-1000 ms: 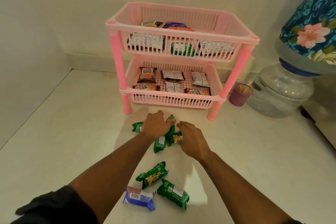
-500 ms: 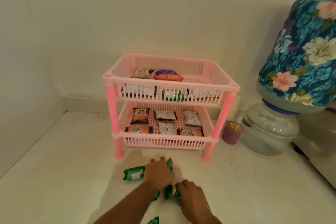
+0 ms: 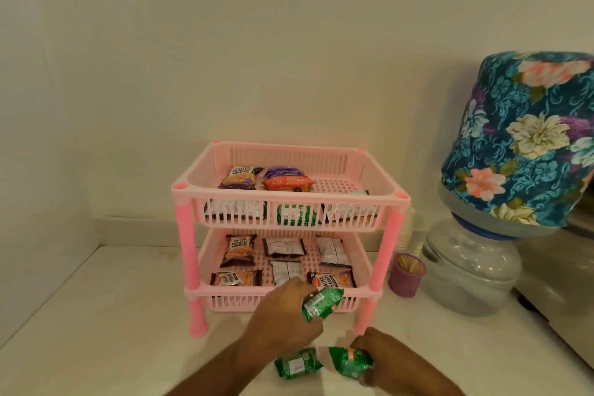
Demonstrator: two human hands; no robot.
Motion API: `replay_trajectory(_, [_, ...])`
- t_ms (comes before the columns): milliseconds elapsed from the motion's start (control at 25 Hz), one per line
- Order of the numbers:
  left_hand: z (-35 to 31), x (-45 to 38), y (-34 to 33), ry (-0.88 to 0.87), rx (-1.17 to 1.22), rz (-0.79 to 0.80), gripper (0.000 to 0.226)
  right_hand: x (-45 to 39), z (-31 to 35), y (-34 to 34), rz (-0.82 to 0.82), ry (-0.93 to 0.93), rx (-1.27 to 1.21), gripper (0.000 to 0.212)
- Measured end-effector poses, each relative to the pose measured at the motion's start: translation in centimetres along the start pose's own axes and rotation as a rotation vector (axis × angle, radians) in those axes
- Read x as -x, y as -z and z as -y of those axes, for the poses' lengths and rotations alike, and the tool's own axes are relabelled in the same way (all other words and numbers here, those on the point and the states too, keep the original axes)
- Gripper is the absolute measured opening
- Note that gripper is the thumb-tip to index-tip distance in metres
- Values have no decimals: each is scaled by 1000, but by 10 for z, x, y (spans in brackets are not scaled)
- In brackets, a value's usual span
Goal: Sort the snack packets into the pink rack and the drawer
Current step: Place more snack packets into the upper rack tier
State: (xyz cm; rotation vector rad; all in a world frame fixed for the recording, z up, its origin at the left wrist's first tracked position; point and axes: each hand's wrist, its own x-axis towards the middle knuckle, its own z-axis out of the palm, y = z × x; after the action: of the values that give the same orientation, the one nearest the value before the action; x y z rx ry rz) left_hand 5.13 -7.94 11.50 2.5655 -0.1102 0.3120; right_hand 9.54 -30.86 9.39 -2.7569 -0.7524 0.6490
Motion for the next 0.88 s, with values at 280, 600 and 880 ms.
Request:
replay_trajectory(280, [-35,-38,103,-147,36,-154,59,31,20,134,-79,99,40,43])
replay_trajectory(600, [-39,-139,213,-109,-78,-122,51,31,73,289,-389,278,-6,43])
replay_trajectory(880, [-14,-205,199,-36,-279,208,47,-81,80,322,-518,198,203,36])
